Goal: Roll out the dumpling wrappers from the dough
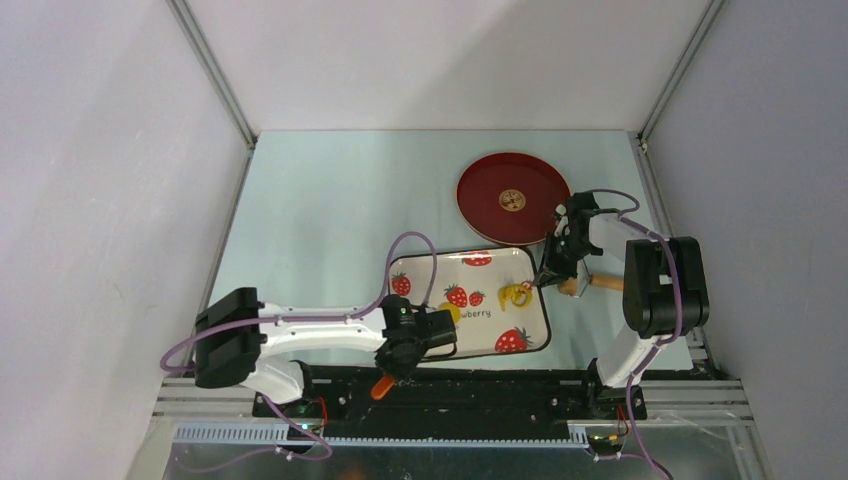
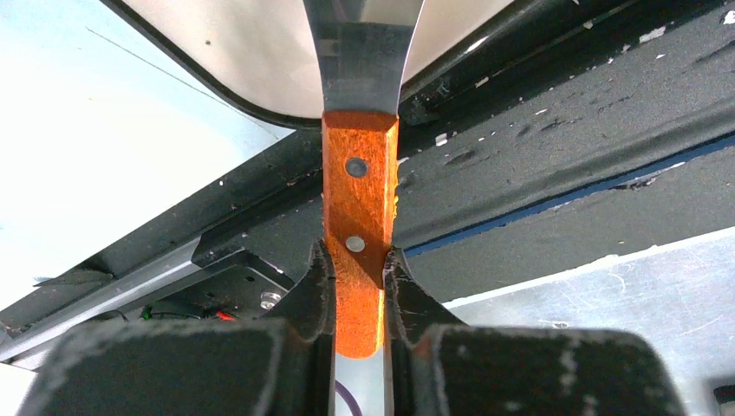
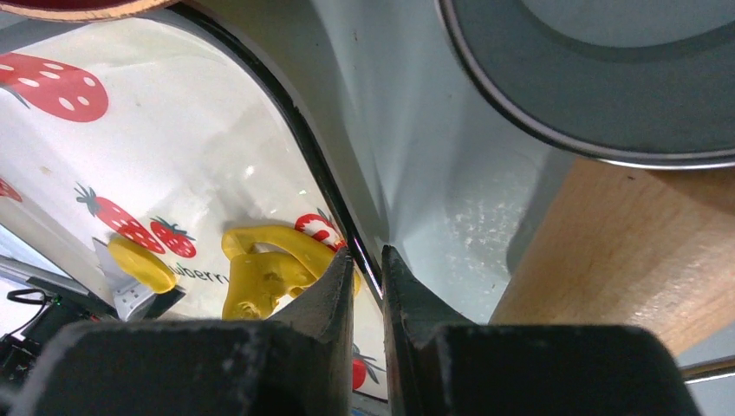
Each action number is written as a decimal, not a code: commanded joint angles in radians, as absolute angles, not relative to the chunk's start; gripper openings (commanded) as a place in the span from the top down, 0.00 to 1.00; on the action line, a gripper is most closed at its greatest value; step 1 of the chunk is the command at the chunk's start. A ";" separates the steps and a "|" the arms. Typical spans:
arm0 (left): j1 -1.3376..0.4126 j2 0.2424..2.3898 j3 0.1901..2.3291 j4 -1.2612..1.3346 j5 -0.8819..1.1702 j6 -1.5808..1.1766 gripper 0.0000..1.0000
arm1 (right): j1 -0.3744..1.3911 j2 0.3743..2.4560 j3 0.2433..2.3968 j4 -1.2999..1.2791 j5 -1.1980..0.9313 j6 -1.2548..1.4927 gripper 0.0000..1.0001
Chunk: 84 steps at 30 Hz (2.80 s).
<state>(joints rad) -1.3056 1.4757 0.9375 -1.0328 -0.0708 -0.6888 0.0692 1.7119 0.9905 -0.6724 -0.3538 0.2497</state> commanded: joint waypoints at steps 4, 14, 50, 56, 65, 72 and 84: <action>-1.309 1.407 0.932 -1.059 -0.043 -0.696 1.00 | 0.081 1.734 0.992 -0.669 -0.376 0.272 1.00; -1.312 1.444 0.966 -1.086 -0.056 -0.680 1.00 | 0.082 1.738 0.991 -0.669 -0.378 0.270 1.00; -1.245 1.567 1.025 -0.996 -0.075 -0.612 1.00 | 0.084 1.735 0.992 -0.674 -0.393 0.266 1.00; -1.235 1.587 1.042 -0.985 -0.082 -0.602 1.00 | 0.084 1.735 0.992 -0.673 -0.397 0.265 1.00; -1.216 1.609 1.060 -0.971 -0.090 -0.592 1.00 | 0.086 1.735 0.992 -0.674 -0.400 0.263 1.00; -1.207 1.632 1.078 -0.958 -0.095 -0.585 1.00 | 0.088 1.729 0.992 -0.673 -0.400 0.261 1.00; -1.187 1.646 1.104 -0.936 -0.157 -0.580 1.00 | 0.094 1.719 0.991 -0.671 -0.402 0.260 0.95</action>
<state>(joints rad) -1.2041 1.6489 1.0523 -1.0142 -0.0875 -0.5999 0.0765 1.7168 0.9905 -0.6724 -0.3725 0.2489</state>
